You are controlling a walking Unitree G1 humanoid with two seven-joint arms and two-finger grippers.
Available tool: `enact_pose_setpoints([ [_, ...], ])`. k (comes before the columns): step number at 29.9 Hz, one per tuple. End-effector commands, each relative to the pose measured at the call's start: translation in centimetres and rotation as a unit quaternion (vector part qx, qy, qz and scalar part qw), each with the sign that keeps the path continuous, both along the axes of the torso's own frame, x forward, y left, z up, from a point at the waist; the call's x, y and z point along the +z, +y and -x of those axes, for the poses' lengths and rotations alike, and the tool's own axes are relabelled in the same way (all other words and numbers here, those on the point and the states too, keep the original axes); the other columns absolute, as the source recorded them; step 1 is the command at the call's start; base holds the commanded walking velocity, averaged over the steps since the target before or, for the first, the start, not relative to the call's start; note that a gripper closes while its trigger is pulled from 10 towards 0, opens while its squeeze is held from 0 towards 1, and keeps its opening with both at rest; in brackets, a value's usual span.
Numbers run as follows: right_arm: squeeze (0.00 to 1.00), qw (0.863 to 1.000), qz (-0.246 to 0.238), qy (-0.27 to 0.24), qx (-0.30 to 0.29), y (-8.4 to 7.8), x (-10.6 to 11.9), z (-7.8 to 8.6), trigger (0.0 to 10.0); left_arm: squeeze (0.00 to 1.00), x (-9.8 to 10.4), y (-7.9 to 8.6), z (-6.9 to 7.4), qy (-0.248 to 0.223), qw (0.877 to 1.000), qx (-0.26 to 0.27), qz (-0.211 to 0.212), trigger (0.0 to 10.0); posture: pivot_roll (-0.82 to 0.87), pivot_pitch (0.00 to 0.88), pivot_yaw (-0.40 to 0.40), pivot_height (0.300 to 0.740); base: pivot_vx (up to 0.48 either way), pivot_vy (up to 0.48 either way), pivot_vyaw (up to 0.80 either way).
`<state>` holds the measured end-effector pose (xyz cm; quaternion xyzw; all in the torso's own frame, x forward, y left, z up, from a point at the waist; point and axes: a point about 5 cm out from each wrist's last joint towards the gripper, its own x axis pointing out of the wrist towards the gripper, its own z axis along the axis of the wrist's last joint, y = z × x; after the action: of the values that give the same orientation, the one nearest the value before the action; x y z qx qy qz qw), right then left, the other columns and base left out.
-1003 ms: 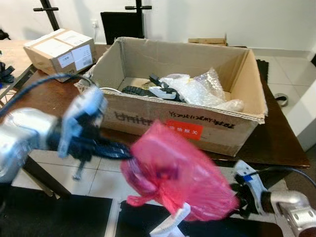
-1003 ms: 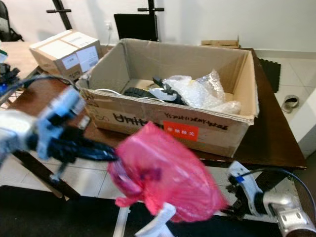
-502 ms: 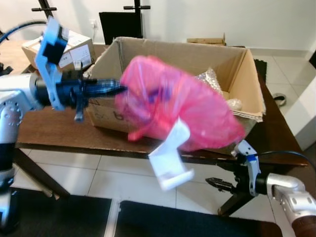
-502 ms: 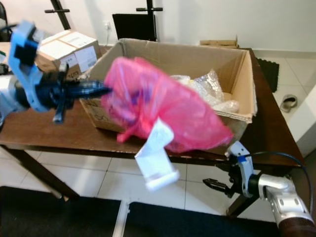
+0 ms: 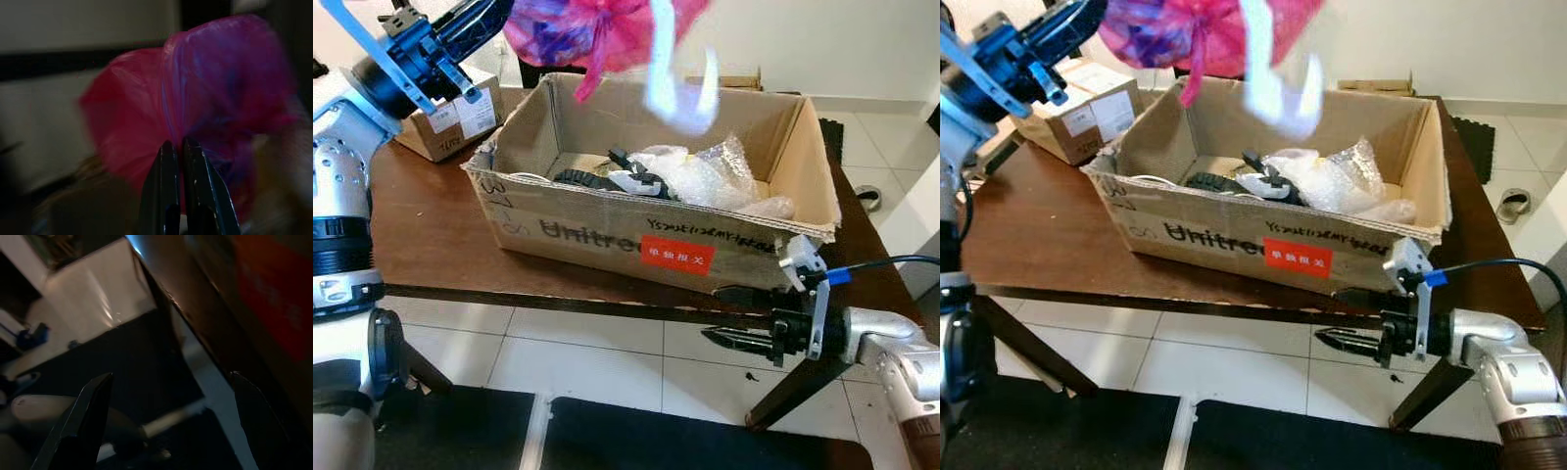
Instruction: Picking trash to rubbish bin
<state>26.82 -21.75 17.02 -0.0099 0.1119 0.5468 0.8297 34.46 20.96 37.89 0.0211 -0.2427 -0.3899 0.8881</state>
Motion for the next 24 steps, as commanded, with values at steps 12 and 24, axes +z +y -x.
enact_pose_setpoints([
  [12,0.0,0.987,-0.102,-0.067,0.106,3.5,7.1,1.5,10.0,0.0,-8.2,0.8,-4.3,0.119,0.963,0.187,-0.154,10.0,-0.05,0.104,0.048,0.74,0.0,0.0,0.0],
  [24,0.0,0.96,-0.108,-0.255,-0.041,4.5,15.4,-2.7,10.0,0.0,-10.2,-3.2,-6.2,0.149,0.971,0.131,-0.136,10.0,-0.06,0.095,0.049,0.74,0.0,0.0,0.0],
])
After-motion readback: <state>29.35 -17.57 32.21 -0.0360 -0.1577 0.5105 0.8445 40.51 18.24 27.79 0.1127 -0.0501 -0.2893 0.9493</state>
